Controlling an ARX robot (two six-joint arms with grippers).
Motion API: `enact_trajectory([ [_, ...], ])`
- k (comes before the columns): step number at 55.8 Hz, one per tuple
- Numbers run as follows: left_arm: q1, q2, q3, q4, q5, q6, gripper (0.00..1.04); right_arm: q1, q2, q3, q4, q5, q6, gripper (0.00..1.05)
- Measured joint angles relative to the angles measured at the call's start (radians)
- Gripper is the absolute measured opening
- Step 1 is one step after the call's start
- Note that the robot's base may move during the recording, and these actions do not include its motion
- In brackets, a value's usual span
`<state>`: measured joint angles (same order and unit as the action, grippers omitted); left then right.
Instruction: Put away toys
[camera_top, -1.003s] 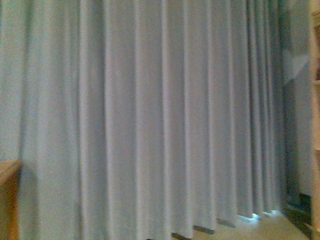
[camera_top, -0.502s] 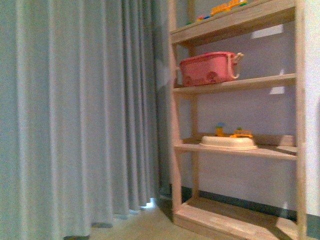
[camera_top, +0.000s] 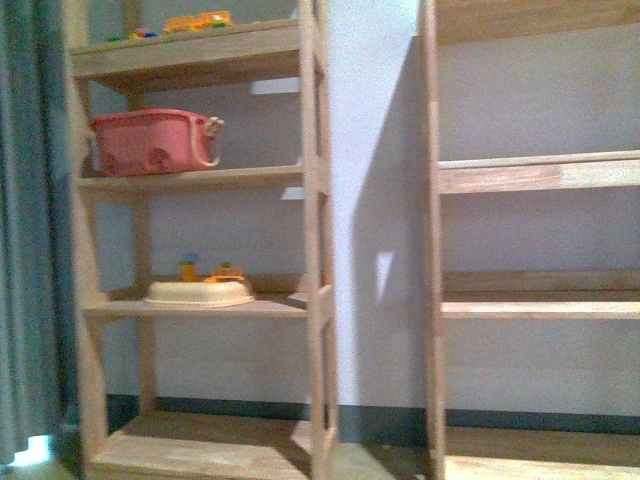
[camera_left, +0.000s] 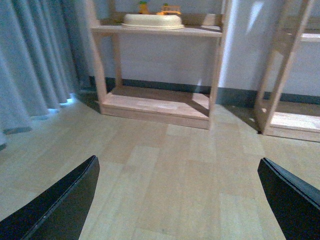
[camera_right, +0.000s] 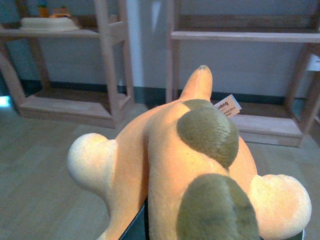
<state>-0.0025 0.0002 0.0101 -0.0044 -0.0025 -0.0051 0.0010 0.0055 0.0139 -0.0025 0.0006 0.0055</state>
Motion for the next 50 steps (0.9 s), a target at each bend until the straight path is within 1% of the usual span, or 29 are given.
enact_trajectory([
  [9, -0.001, 0.001, 0.0, 0.0, 0.009, 0.001, 0.98, -0.003, 0.0, 0.0, 0.0, 0.011, 0.0, 0.07],
  [19, -0.001, 0.001, 0.0, 0.0, 0.002, 0.001, 0.98, -0.001, 0.0, 0.0, 0.0, -0.008, 0.0, 0.07],
  [50, 0.0, 0.0, 0.0, 0.0, 0.002, 0.001, 0.98, -0.001, 0.0, 0.0, 0.0, -0.001, 0.0, 0.07],
])
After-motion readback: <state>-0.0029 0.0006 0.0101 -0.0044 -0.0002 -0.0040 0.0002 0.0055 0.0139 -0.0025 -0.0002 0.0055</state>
